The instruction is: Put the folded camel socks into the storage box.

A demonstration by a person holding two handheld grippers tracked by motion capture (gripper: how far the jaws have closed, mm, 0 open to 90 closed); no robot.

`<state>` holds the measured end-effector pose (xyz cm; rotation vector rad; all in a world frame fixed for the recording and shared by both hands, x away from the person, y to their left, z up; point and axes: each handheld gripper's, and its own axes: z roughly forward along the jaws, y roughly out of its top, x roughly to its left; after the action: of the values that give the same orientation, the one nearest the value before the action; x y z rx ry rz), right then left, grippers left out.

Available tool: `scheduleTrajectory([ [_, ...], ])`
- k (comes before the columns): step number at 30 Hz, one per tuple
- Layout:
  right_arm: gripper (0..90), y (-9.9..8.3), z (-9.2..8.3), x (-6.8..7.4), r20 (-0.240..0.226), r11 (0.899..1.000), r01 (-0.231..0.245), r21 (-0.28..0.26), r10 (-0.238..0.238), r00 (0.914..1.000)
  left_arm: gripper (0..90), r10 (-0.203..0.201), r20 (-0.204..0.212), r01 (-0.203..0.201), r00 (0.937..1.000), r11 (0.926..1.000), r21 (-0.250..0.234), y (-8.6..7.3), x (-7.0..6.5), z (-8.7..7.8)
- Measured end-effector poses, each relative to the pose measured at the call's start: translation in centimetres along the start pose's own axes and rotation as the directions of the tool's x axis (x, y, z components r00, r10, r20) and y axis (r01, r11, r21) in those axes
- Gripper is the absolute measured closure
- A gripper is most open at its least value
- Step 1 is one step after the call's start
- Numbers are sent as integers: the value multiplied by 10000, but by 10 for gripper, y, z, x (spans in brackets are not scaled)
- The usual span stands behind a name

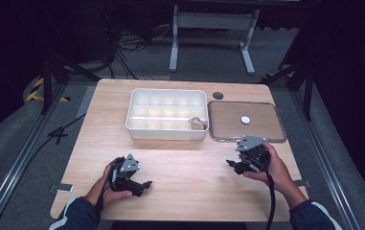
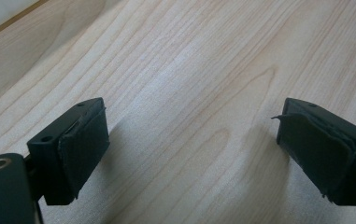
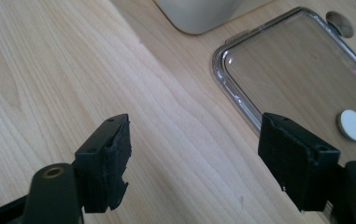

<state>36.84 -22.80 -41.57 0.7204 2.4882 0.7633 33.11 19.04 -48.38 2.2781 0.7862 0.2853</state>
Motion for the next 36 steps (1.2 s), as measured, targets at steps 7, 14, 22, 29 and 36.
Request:
scheduleTrajectory([
  [7, 255, -25, 2, 0, -109, 9997, -232, -35, 231, 9997, 89, 38, -6, -38, 10000, 10000, 21, 0, 0, 0],
  [14, 255, -49, 1, -1, -224, 9972, -713, -222, 708, 9972, 86, 19, -12, -19, 10000, 10000, 24, 0, 0, 0],
  [22, 247, -75, -3, -1, -562, 9913, -1273, -329, 1254, 9905, 85, 53, -11, -53, 10000, 10000, 42, 1, 1, 0],
  [29, 231, -97, -8, 3, -849, 9860, -1580, -537, 1531, 9846, 85, 49, -50, -48, 10000, 10000, 27, 1, 0, 0],
  [36, 210, -122, -6, 3, -1266, 9568, -2626, -1247, 2471, 9607, 85, 35, -58, -35, 10000, 10000, 23, 0, 0, 0],
])
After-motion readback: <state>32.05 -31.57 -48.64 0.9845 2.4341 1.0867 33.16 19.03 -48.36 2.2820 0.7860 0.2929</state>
